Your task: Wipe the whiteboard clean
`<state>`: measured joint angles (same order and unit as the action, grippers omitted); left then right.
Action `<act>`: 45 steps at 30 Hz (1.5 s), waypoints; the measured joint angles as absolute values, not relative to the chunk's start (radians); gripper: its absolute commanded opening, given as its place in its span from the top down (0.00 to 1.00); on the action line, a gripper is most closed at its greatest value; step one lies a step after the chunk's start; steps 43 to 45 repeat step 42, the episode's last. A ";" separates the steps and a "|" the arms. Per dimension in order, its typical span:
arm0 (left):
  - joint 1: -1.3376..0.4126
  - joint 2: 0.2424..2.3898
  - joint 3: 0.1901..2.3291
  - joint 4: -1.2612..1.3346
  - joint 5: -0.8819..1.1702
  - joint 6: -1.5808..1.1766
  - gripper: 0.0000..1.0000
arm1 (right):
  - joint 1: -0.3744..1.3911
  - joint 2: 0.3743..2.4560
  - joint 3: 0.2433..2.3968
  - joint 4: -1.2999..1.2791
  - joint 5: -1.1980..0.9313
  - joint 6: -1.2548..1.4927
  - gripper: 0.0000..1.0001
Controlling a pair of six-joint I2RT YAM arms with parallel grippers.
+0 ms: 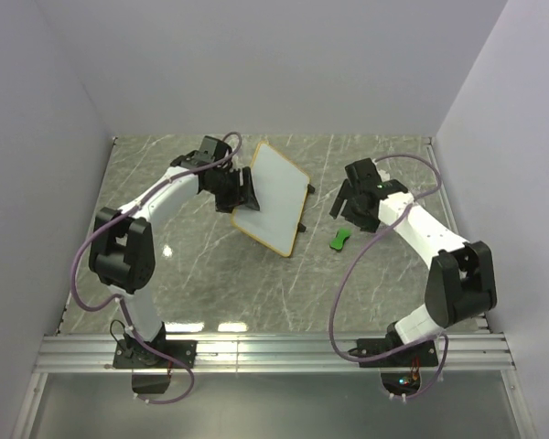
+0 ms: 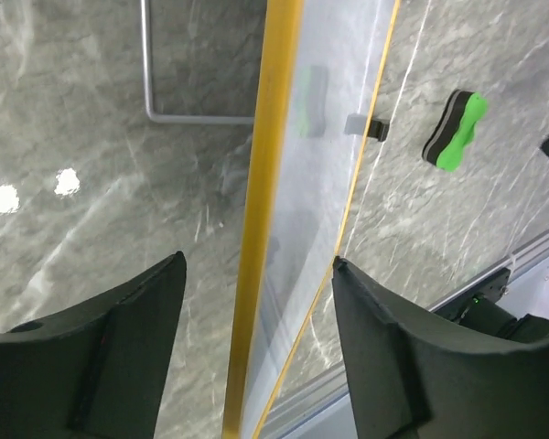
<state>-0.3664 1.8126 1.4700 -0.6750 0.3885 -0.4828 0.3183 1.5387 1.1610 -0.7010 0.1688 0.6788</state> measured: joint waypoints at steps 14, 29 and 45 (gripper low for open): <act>-0.329 1.667 1.640 -0.805 0.159 -0.465 0.09 | 0.318 1.151 1.052 -0.693 0.144 0.625 0.09; -0.292 0.639 0.842 -0.595 -0.342 -0.452 0.01 | 0.318 0.771 1.074 -0.632 0.015 0.664 0.01; -0.292 0.660 0.830 -0.527 -0.381 -0.438 0.03 | 0.318 0.506 1.093 -0.800 -0.014 0.624 0.00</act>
